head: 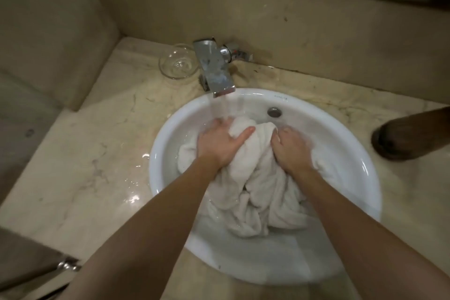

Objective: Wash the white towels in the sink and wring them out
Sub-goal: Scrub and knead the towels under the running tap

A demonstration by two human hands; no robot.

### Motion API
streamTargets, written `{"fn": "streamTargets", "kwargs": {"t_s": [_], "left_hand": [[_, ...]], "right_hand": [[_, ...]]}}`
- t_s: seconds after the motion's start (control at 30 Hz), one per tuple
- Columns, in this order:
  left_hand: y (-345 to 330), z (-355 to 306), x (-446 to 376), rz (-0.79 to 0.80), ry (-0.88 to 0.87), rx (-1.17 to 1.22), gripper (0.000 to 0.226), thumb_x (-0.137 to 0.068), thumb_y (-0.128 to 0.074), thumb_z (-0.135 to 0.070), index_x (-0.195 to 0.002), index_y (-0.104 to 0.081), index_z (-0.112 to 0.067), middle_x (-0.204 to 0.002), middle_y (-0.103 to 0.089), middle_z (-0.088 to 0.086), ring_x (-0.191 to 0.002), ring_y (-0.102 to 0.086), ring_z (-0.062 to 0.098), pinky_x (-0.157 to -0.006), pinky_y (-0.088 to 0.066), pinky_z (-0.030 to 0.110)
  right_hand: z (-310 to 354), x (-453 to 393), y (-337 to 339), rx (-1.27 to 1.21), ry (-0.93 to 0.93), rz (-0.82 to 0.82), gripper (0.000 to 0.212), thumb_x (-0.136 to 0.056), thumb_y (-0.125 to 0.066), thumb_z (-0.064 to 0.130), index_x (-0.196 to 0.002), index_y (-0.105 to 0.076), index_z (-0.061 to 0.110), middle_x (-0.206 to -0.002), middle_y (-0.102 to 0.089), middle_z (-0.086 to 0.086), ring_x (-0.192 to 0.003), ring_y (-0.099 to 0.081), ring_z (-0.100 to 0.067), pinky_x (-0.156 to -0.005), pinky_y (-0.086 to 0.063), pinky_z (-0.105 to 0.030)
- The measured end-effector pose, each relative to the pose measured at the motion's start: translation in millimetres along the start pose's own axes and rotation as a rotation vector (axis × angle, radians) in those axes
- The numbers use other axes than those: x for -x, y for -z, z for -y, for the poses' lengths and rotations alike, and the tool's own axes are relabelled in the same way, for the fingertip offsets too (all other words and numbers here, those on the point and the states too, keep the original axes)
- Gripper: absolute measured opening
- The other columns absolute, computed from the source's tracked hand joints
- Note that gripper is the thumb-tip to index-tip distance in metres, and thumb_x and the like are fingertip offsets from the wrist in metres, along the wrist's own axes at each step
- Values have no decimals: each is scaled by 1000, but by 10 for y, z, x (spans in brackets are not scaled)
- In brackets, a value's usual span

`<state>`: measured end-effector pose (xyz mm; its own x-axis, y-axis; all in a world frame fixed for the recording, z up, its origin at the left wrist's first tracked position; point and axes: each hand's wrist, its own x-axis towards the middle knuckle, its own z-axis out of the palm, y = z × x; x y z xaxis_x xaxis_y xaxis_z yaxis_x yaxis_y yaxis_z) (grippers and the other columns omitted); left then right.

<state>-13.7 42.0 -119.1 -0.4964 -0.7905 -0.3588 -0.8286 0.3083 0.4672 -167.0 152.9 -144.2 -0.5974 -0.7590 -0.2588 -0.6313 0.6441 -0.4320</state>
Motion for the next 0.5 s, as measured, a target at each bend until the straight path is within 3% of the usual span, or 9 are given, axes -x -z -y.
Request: {"fn": "streamTargets", "kwargs": {"t_s": [0.1,0.23,0.3,0.4,0.5], "left_hand": [[103,84,158,121,-45,19,99,-64,-29,-97,-150,-25,-46,-160,-24,2,-142,-35,31,-117,-26,49],[84,230,396,147,-98,85,118,-59,-54,-93,-152,6,-51,-167,5,2,-153,-11,26,-122,-14,51],[47,299,514,137,-125,75,129,-51,-59,-94,-149,16,-54,-166,8,7,-153,-5,27,-123,-11,48],[9,317,532,119,-153,39,129,-47,-64,-93,-146,11,-60,-166,8,9,-153,-3,29,-123,-10,48],[-6,285,385,118,-133,9,136,-35,-64,-94,-147,5,-60,-165,-8,13,-152,-9,31,-122,-16,51]], "right_hand": [[-60,158,33,-103,121,-99,68,-83,-25,53,-115,-67,11,-126,-61,-9,-123,-49,-33,-103,-34,-48],[-58,409,41,-112,219,-112,83,-75,-37,65,-134,-56,10,-134,-56,-11,-127,-47,-33,-102,-33,-48],[-42,530,54,-48,175,-40,98,-70,-32,77,-147,-41,18,-147,-46,-8,-139,-37,-34,-109,-28,-54],[-37,722,-3,105,9,86,110,-65,-14,87,-158,0,31,-168,-5,-2,-153,1,-33,-116,-1,-66],[25,916,-35,150,-107,108,107,-70,-13,90,-156,18,33,-168,4,-4,-153,5,-35,-114,4,-69]]}}
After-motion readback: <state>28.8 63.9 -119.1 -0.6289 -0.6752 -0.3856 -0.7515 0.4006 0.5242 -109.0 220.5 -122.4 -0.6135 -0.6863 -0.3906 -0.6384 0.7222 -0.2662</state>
